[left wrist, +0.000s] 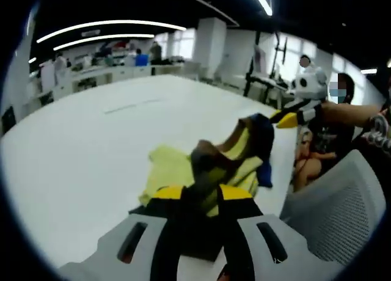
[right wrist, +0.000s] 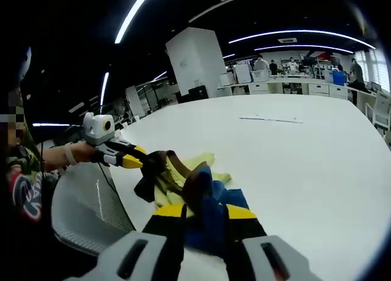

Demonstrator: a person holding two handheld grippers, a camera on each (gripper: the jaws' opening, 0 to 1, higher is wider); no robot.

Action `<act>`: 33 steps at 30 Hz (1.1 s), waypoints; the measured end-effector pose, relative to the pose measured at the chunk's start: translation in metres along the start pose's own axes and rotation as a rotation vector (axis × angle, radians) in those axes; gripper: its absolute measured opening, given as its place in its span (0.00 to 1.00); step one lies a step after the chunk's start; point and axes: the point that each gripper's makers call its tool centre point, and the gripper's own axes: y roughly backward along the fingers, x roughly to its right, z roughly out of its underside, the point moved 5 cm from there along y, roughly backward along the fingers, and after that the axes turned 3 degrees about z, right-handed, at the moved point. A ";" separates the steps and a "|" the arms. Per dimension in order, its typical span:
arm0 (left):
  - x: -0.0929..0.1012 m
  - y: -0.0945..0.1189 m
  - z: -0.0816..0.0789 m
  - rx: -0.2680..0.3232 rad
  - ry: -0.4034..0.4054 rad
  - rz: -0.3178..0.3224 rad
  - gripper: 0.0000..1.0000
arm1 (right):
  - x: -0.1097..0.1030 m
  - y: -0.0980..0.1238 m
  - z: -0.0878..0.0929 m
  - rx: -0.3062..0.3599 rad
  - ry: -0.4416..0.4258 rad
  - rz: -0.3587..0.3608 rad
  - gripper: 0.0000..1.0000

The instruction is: Fold the garment on the visible template until the final outline fits inside the template.

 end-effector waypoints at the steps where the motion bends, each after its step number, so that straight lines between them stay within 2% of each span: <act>1: -0.001 0.000 0.001 0.000 0.007 -0.003 0.17 | 0.000 0.000 0.000 -0.004 -0.002 0.001 0.20; 9: -0.007 0.000 0.004 -0.021 0.024 -0.038 0.14 | 0.000 -0.005 0.003 -0.022 -0.002 0.003 0.15; 25: -0.004 0.000 0.007 -0.025 0.041 -0.026 0.11 | 0.000 -0.011 0.002 -0.006 -0.021 0.010 0.04; 31: -0.002 -0.001 0.007 -0.023 0.045 -0.022 0.05 | 0.002 -0.009 0.002 -0.006 -0.022 0.017 0.01; 33: -0.003 -0.001 0.006 -0.011 0.053 -0.039 0.02 | 0.003 -0.008 0.002 -0.004 -0.020 0.019 0.01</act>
